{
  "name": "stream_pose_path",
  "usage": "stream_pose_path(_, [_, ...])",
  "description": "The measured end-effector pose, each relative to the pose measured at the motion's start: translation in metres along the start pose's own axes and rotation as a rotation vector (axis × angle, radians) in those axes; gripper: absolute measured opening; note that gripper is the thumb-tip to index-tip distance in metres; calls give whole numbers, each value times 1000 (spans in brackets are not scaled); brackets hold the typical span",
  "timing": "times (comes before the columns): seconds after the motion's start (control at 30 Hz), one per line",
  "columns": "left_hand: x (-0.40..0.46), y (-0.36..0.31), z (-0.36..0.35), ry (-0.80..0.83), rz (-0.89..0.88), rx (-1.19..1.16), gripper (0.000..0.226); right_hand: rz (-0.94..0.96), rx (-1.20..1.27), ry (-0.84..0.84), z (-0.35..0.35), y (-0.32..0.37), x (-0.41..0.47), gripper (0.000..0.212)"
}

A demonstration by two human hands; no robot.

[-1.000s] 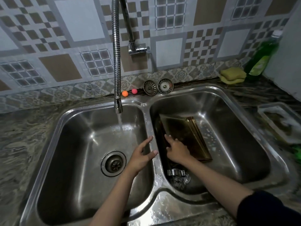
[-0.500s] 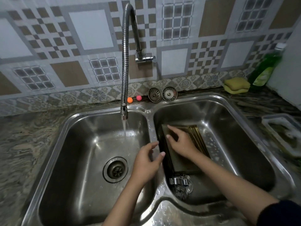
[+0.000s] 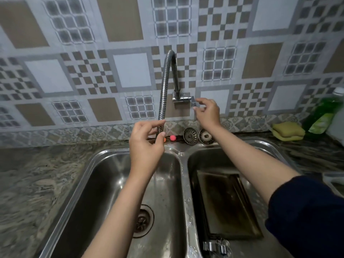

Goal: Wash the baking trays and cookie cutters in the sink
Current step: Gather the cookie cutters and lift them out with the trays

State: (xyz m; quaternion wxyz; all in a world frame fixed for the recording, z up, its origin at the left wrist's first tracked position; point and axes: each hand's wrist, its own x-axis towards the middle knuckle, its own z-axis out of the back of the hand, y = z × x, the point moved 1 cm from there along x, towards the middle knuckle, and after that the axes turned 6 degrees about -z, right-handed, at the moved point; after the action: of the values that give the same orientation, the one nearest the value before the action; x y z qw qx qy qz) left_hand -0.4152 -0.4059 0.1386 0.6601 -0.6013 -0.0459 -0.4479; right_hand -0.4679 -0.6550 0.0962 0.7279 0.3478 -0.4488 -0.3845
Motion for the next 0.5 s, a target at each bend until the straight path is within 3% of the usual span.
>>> stream_pose_path(0.2, [5,9,2,7,11,-42,43,30,42,-46,-13,-1,26,14])
stream_pose_path(0.5, [7,13,3,19,9,-89,39,9,103,-67,-18,13,71,24])
